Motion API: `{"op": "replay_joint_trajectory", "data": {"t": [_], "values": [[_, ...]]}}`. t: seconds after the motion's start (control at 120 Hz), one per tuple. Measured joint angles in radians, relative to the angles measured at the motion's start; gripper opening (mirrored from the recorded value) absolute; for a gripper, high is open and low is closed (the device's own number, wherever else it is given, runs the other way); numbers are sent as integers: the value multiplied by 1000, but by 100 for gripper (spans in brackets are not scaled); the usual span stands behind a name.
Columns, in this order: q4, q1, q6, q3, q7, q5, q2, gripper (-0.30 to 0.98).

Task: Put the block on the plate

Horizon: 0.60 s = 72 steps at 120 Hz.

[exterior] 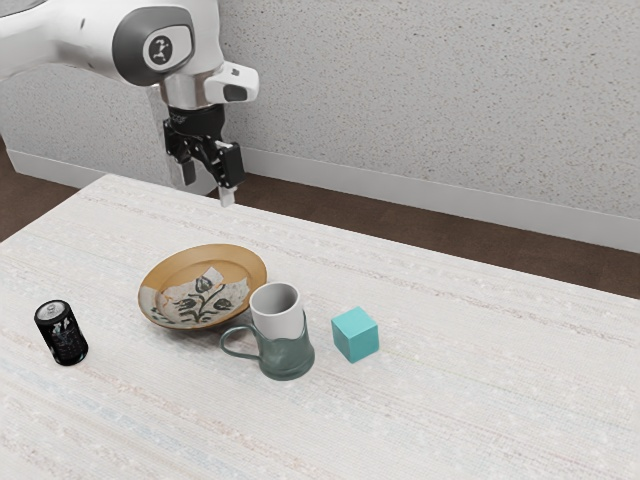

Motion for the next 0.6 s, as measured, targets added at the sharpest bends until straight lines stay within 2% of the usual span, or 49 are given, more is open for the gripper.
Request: {"op": "replay_joint_trajectory", "data": {"t": [0.142, 0.275, 0.6], "values": [[0, 3, 2, -7, 4, 2, 1, 69], [-1, 28, 23, -55, 7, 3, 14, 69], [35, -20, 133, -166, 12, -7, 187, 69]]}}
